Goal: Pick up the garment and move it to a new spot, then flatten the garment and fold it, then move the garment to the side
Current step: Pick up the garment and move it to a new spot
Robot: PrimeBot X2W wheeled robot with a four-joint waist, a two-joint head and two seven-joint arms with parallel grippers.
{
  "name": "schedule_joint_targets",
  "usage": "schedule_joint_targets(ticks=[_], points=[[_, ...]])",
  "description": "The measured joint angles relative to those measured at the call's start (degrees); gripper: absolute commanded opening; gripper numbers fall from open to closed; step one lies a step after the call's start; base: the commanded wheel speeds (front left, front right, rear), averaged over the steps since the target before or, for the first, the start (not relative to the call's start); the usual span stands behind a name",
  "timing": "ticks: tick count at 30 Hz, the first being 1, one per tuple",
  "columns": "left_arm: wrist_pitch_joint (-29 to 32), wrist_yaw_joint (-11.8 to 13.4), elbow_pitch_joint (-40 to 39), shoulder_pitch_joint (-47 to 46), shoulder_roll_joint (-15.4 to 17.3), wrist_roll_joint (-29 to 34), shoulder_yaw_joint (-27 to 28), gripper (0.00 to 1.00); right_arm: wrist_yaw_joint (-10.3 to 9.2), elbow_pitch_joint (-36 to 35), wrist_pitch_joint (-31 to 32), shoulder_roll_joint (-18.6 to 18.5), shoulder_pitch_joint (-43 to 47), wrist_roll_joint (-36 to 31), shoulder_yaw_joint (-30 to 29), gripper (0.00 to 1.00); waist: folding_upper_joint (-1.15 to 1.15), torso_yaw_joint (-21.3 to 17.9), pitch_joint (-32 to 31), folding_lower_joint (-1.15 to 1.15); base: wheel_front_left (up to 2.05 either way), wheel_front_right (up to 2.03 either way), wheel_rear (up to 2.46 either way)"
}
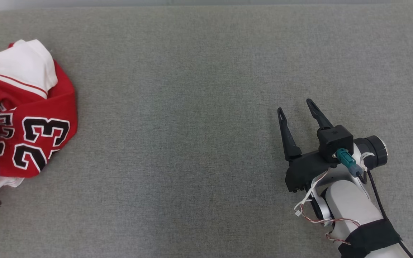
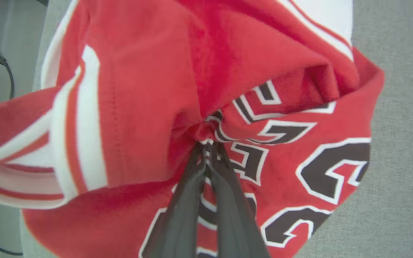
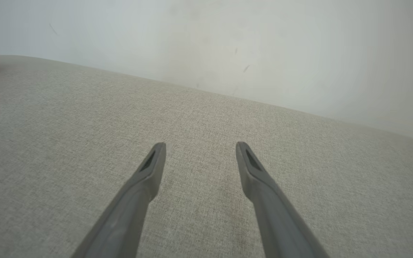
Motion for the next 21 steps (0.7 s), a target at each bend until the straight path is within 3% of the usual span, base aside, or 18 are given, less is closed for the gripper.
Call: schedule_joint_targets(ticks=[9, 21], points=[[-7.7, 0.0, -7.0, -6.8, 1.8, 0.6, -7.6, 0.00, 0.00, 3.0, -0.6, 0.5, 0.1, 0.1, -0.6, 1.00, 0.00, 1.5, -3.5, -0.01, 0.00, 0.00, 0.00], [-16.6, 0.0, -22.0, -7.3, 0.8, -2.9, -16.9, 0.00, 0.00, 5.5, -1.9, 1.5, 1.0, 2.3, -1.2, 1.00, -0.01, 0.9, -8.6, -0.02, 0.00, 0.00, 0.00]])
